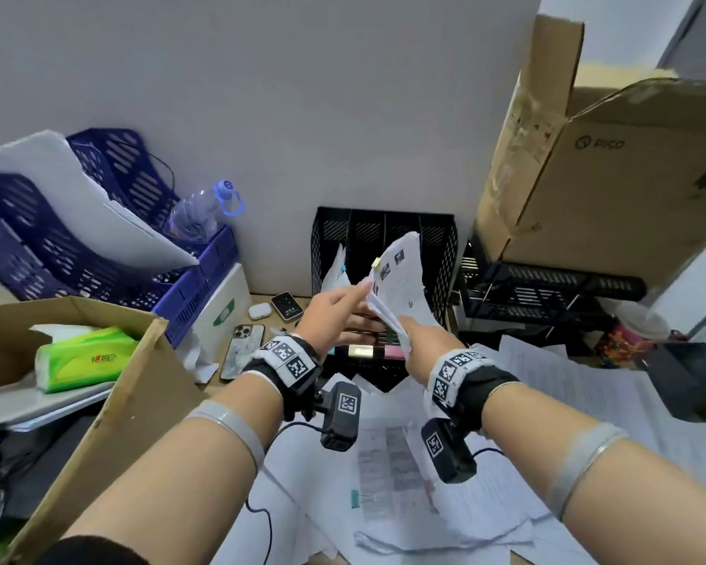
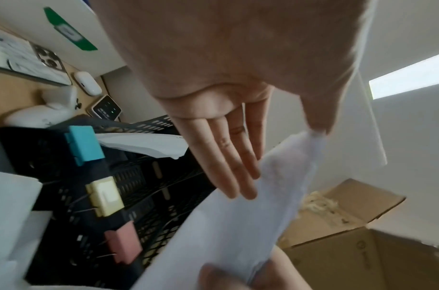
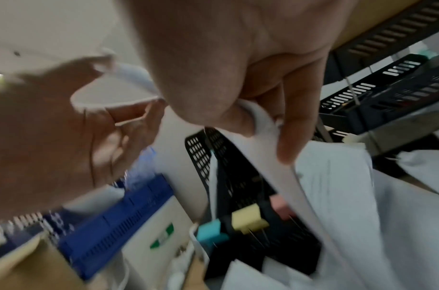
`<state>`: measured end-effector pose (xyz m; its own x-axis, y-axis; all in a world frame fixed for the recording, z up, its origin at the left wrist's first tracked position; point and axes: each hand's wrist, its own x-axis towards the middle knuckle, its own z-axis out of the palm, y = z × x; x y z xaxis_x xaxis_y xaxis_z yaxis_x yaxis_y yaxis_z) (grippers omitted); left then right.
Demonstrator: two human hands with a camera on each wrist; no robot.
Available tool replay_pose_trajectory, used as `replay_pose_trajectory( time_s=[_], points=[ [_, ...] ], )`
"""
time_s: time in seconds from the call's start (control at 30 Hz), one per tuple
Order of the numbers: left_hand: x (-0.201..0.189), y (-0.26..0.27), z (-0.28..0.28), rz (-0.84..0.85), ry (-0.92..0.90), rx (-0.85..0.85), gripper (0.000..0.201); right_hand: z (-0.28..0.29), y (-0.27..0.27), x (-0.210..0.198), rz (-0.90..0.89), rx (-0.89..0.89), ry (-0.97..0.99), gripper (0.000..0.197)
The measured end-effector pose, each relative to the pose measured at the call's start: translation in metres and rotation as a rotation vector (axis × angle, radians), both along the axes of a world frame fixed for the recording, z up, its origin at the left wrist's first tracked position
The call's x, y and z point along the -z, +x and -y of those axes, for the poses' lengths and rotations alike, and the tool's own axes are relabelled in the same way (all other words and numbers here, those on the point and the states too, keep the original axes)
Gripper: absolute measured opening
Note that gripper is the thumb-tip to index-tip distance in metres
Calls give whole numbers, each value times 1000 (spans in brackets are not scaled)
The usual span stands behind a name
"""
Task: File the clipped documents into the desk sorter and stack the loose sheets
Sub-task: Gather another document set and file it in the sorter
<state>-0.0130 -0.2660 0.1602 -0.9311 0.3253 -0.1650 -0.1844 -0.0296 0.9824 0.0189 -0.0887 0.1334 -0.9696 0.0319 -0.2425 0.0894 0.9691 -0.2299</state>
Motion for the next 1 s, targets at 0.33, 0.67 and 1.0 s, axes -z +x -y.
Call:
replay_pose_trajectory(
  time_s=[0.33,0.67,1.0],
  points=[
    [61,-38,3,111,-404,-56,23,-15,-66,-38,-50,185,-708,42],
    [97,-67,-11,151,-448,-96,45,-12,-130,-6,-28,277,-810,32],
    [111,-70,-12,211,-323,-171,16,0,-153,27,-54,216,-696,21]
  ],
)
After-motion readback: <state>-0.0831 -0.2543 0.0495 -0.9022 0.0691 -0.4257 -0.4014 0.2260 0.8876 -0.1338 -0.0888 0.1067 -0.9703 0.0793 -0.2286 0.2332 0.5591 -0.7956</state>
